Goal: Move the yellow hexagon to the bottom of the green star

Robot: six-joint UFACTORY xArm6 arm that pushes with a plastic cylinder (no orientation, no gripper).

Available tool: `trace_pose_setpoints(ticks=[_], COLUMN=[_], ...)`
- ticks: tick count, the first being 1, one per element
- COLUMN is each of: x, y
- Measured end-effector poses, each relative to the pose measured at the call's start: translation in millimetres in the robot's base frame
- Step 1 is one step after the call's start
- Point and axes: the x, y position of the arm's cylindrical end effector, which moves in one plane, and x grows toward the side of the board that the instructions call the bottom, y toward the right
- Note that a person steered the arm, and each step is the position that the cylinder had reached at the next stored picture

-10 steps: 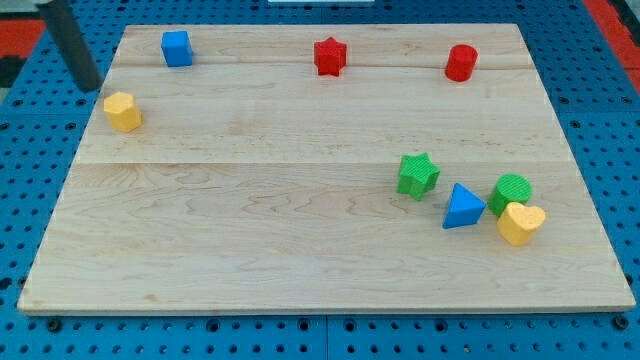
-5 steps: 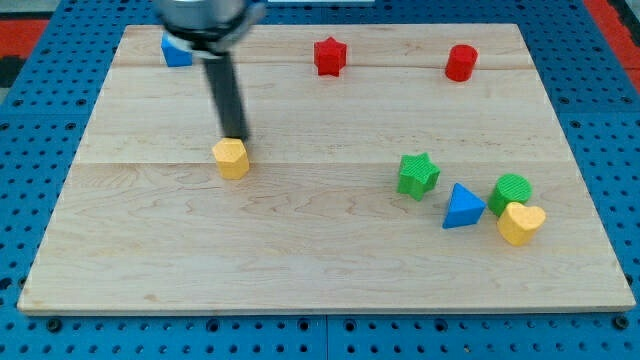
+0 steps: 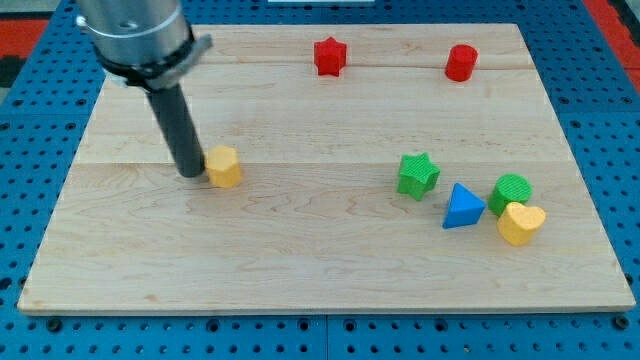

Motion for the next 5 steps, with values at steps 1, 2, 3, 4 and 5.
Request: trace_pose_setpoints(ticks=[1, 2, 3, 4, 5], x=[-1, -18, -19, 7, 23], y=[53, 53, 69, 115, 150])
